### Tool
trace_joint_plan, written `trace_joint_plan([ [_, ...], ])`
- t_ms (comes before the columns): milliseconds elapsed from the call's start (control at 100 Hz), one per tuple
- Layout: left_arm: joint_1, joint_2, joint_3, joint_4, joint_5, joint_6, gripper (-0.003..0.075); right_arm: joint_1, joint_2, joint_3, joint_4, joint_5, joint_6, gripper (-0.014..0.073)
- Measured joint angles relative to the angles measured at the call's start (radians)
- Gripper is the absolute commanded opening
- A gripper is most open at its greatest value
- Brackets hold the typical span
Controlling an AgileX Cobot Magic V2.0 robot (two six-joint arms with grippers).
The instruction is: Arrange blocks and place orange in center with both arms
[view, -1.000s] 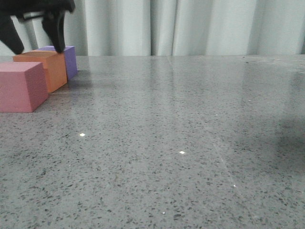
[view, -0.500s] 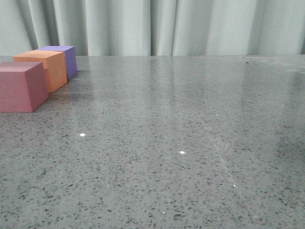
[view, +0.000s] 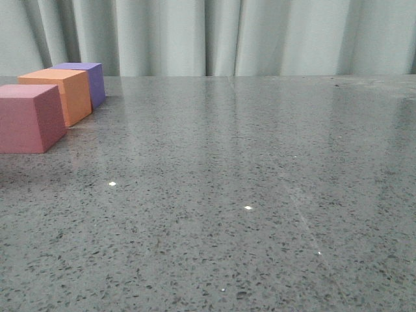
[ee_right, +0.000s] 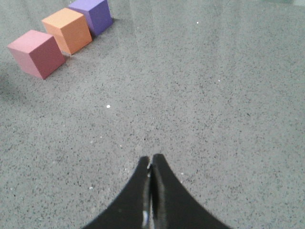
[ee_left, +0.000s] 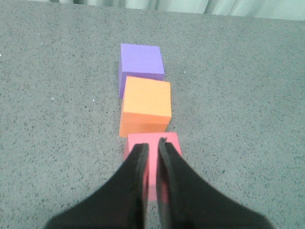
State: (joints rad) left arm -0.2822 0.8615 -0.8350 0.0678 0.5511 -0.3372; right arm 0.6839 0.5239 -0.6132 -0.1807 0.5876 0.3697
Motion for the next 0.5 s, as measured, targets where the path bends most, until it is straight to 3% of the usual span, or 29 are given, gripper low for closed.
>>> trace_joint_plan([
  [500,0.0,-0.403,0.334,-0.002,-0.072,0.0,-0.0019,0.0,-0.246,0.22,0.0,-0.122,0.0,-0.012],
])
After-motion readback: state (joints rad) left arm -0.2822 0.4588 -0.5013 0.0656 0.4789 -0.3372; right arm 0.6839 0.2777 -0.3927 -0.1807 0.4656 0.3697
